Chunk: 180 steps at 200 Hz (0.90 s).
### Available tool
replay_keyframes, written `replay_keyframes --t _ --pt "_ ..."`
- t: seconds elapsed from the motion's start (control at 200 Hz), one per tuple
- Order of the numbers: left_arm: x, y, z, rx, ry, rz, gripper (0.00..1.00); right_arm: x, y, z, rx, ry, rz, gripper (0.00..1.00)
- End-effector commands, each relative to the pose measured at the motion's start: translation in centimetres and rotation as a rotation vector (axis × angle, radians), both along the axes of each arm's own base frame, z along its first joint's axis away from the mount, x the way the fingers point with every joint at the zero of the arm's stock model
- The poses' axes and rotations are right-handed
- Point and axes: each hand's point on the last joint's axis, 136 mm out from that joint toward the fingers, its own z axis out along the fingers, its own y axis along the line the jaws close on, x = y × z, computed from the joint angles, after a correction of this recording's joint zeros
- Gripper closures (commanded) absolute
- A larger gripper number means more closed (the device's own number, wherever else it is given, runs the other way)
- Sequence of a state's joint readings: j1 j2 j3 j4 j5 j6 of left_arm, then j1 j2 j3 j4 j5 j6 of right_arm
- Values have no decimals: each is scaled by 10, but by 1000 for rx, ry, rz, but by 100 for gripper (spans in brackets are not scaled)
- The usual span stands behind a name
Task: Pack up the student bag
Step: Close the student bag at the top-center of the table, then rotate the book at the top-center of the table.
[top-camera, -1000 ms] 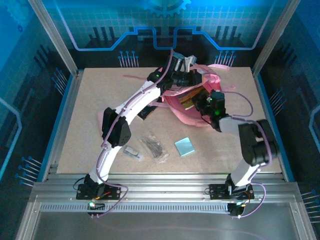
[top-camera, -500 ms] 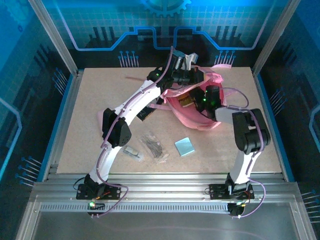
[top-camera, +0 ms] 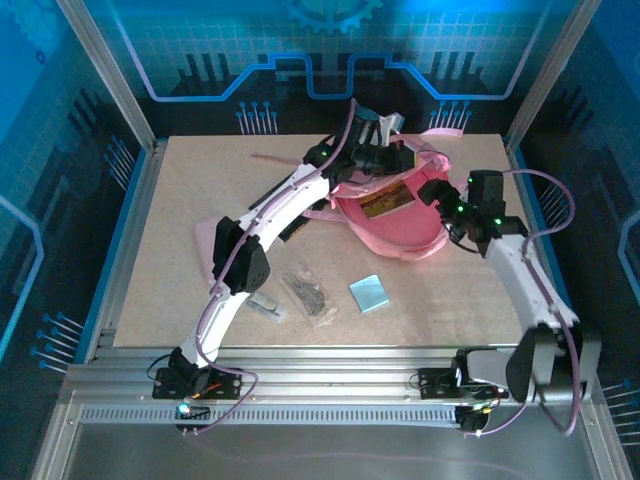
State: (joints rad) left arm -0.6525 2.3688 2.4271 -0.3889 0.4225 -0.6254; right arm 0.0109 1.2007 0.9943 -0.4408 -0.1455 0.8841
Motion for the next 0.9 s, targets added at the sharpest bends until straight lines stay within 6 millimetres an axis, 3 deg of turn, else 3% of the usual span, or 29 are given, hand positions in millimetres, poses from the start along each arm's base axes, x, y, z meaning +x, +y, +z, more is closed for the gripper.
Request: replay_keyframes --t 0.0,0.105,0.185,0.28,0.405,0.62,0.896 --pt "-15 -4 28 -29 -54 -58 58 -48 -4 -2 -111 88 80 5" --pt "-24 16 26 30 -70 -45 31 -58 9 25 -108 3 127 6" --pt "-23 41 23 57 -83 -6 22 -58 29 41 -100 -46 180 7" --pt "-11 84 18 96 -101 90 20 -50 63 49 -72 -70 256 9" --pt "11 153 -11 180 -69 238 19 -30 117 44 -42 -102 345 12" --pt "51 270 -76 343 35 471 19 1 206 6 -44 -63 458 26" --pt "82 354 -155 528 182 589 19 41 290 -64 -19 28 506 33"
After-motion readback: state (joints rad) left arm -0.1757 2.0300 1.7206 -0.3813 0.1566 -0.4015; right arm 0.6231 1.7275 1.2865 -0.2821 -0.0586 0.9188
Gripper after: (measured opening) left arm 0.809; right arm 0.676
